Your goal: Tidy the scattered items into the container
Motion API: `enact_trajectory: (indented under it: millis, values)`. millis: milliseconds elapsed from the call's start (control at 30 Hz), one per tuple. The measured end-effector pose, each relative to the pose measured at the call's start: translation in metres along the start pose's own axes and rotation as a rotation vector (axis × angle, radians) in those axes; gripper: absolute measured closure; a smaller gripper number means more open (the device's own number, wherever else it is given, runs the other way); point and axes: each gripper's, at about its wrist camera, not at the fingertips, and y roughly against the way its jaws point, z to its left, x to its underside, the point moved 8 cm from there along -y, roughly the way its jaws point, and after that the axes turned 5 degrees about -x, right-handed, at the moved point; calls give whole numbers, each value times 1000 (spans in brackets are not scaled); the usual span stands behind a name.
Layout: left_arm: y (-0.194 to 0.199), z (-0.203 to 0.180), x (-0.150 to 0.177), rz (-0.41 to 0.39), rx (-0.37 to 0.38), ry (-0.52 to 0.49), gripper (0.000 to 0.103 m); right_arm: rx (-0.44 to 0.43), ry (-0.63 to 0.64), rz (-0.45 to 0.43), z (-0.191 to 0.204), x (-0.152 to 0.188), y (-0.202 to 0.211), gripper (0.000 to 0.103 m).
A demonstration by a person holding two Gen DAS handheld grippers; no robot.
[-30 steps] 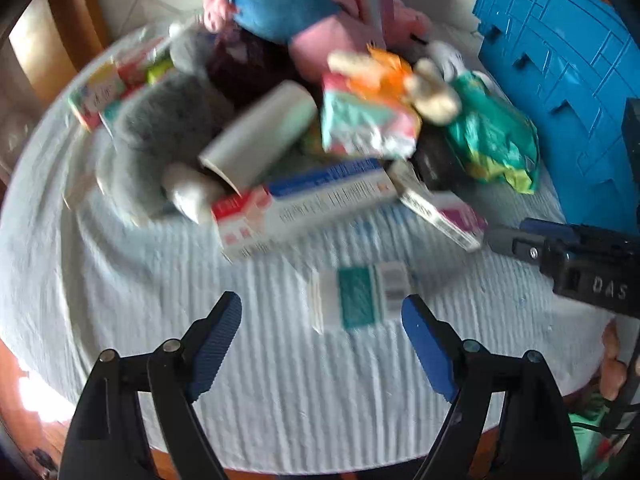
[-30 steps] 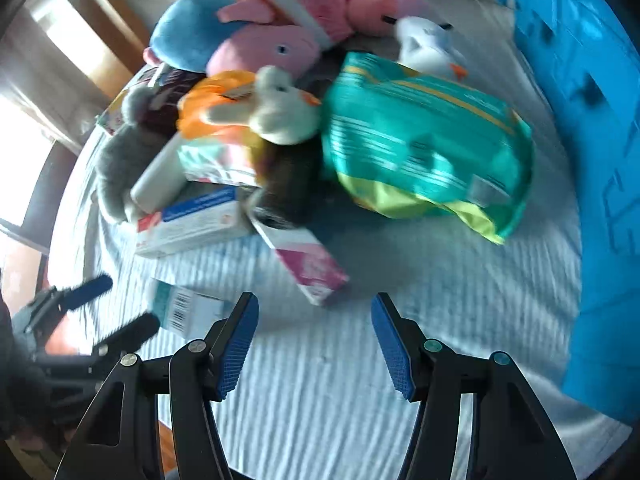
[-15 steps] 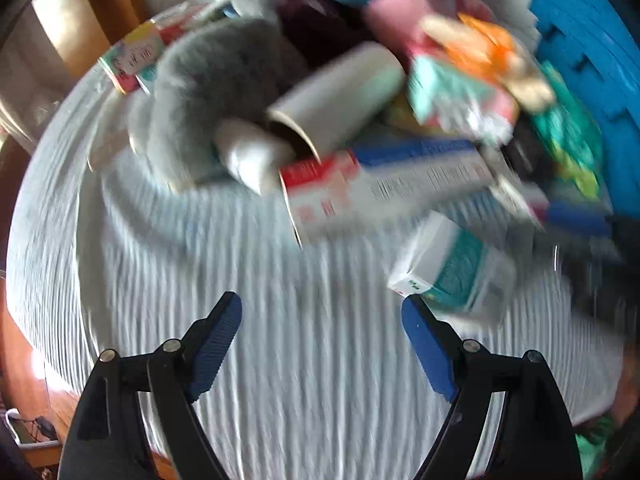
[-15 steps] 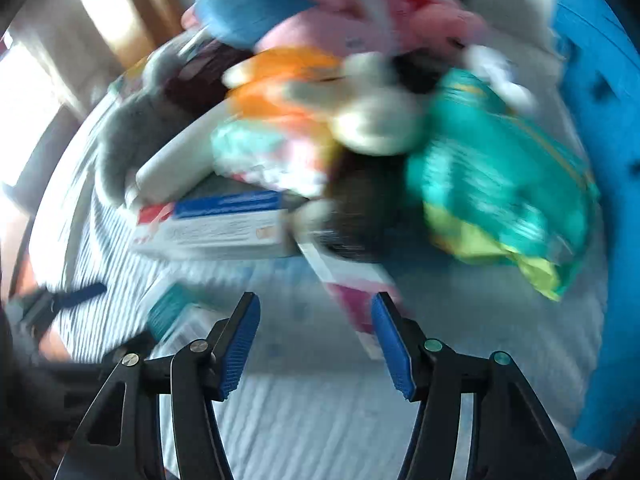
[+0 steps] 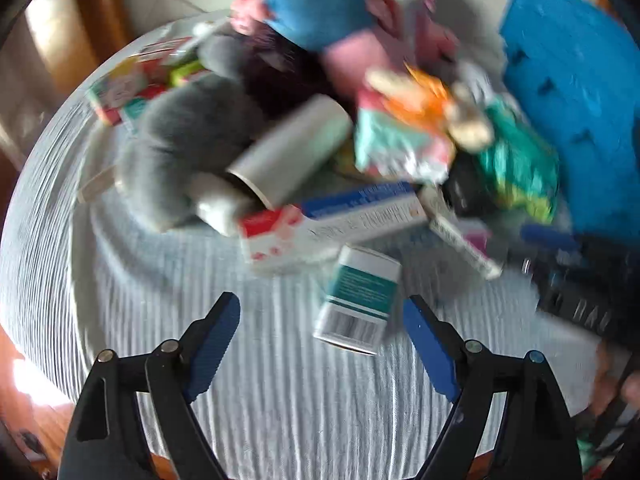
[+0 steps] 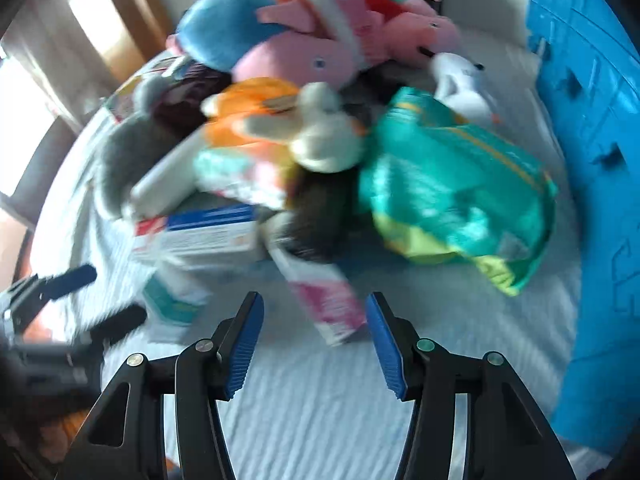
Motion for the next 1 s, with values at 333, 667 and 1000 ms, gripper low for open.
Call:
enact_trajectory:
  millis: [333, 667, 1000]
  values:
    - [-38, -36, 7, 35, -13, -52, 17, 26, 88, 70, -2, -3, -39, 46]
    - [-34, -37, 12, 0, -27, -23, 1, 38, 136, 55, 1, -1, -38, 35]
    - [-13, -43, 19, -37, -51, 39, 37, 36, 146, 30, -6, 6, -24, 61]
